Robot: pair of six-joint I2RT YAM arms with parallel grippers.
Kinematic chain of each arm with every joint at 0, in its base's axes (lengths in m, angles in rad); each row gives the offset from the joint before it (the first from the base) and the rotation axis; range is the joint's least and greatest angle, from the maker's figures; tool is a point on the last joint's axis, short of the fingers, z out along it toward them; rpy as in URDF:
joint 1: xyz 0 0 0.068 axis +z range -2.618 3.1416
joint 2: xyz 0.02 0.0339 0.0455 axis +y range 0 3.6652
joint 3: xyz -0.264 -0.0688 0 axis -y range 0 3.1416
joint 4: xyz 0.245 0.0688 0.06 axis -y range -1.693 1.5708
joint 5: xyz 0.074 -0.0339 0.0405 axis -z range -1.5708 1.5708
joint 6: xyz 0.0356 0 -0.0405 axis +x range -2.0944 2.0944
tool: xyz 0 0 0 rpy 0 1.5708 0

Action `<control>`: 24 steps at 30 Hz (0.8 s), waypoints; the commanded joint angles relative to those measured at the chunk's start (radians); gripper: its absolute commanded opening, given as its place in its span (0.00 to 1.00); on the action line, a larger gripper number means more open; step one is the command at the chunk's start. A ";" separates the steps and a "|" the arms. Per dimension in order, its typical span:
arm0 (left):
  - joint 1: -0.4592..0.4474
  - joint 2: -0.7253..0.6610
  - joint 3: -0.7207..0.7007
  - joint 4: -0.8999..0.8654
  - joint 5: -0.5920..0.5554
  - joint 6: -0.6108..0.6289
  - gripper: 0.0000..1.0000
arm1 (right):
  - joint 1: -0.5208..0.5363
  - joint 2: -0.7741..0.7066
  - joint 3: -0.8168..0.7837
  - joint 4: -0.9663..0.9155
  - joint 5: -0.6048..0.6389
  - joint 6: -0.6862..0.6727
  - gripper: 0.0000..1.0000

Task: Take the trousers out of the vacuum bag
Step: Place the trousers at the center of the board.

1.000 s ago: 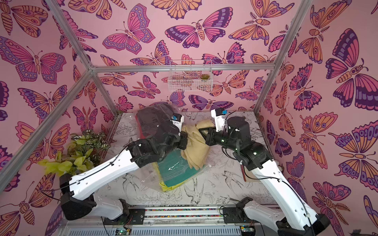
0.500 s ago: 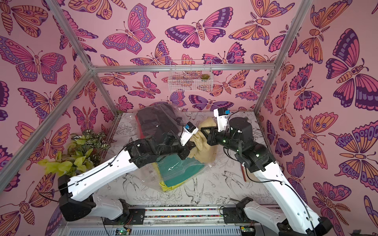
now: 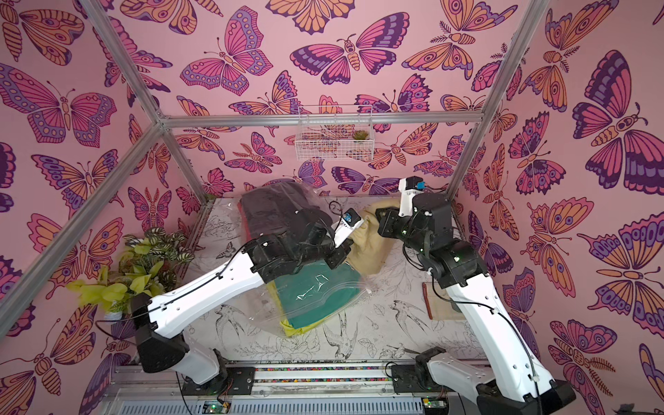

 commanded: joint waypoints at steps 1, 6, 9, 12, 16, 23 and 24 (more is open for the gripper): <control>0.009 0.065 0.082 0.037 -0.095 0.115 0.00 | -0.069 0.015 0.054 0.062 -0.075 0.024 0.00; 0.016 0.202 0.201 0.067 -0.193 0.215 0.00 | -0.177 0.071 0.066 0.115 -0.183 0.038 0.00; 0.031 0.279 0.278 0.080 -0.211 0.252 0.00 | -0.241 0.118 0.063 0.171 -0.258 0.059 0.00; 0.051 0.362 0.354 0.099 -0.231 0.283 0.00 | -0.279 0.173 0.068 0.232 -0.306 0.075 0.00; 0.084 0.465 0.452 0.112 -0.241 0.310 0.00 | -0.312 0.253 0.090 0.305 -0.343 0.089 0.00; 0.154 0.624 0.611 0.168 -0.296 0.342 0.00 | -0.354 0.417 0.130 0.531 -0.461 0.130 0.00; 0.163 0.644 0.639 0.172 -0.303 0.350 0.00 | -0.358 0.446 0.151 0.545 -0.474 0.130 0.00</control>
